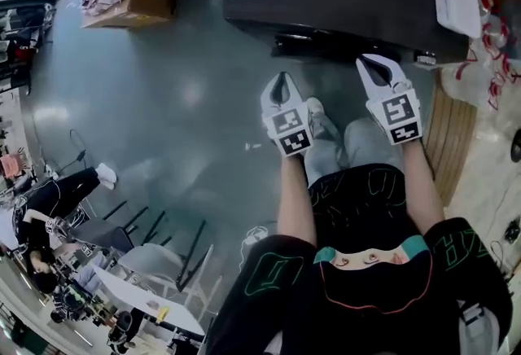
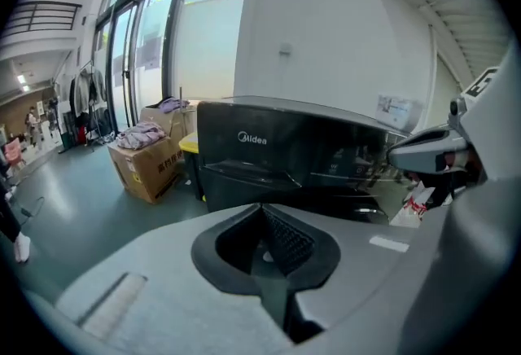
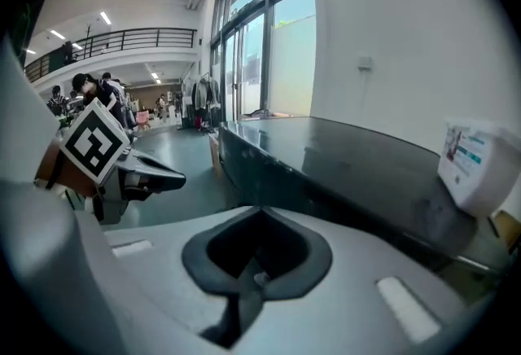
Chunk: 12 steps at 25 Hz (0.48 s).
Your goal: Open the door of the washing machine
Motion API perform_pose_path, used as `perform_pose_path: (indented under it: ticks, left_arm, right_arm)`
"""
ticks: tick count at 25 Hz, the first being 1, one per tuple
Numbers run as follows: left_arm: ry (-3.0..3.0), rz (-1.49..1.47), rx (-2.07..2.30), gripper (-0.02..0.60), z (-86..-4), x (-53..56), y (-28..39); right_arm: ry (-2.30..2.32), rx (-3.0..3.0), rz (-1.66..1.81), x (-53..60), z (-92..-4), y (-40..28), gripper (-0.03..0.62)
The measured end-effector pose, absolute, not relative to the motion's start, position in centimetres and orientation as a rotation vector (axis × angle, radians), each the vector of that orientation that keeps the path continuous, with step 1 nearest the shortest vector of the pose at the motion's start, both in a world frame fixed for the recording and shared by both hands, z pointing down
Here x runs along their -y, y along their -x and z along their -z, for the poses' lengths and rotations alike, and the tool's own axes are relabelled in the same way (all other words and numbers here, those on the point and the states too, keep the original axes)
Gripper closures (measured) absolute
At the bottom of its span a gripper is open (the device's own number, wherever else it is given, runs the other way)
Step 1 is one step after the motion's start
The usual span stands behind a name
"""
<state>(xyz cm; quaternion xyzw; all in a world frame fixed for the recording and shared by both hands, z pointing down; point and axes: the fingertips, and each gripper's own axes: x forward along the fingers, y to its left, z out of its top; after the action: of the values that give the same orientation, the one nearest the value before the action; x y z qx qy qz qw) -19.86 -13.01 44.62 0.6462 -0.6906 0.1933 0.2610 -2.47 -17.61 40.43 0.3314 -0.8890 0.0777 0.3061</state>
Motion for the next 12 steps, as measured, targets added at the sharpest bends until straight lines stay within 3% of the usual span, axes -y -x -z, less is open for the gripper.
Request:
perform_pose_path:
  ticks: [5,6,8,12]
  left_arm:
    - [-1.81,-0.644,1.762,0.569,-49.0,13.8,21.2]
    - [-1.821,-0.668,1.74,0.569,-49.6,13.8,21.4]
    - [-1.861,-0.717,1.682,0.569,-50.8,13.6,21.4]
    - [-1.994,-0.884,1.562,0.566,-53.4,15.6,22.1]
  right_arm:
    - [-0.82,2.256,-0.232,17.6,-44.2,3.4,0.591]
    - [-0.797,2.24,-0.255,17.4,-44.9,3.6,0.576]
    - [-0.754,2.191,-0.304,16.7,-46.2,3.8,0.473]
    - [-0.69,2.129,-0.238,17.1,-48.1,5.1,0.463]
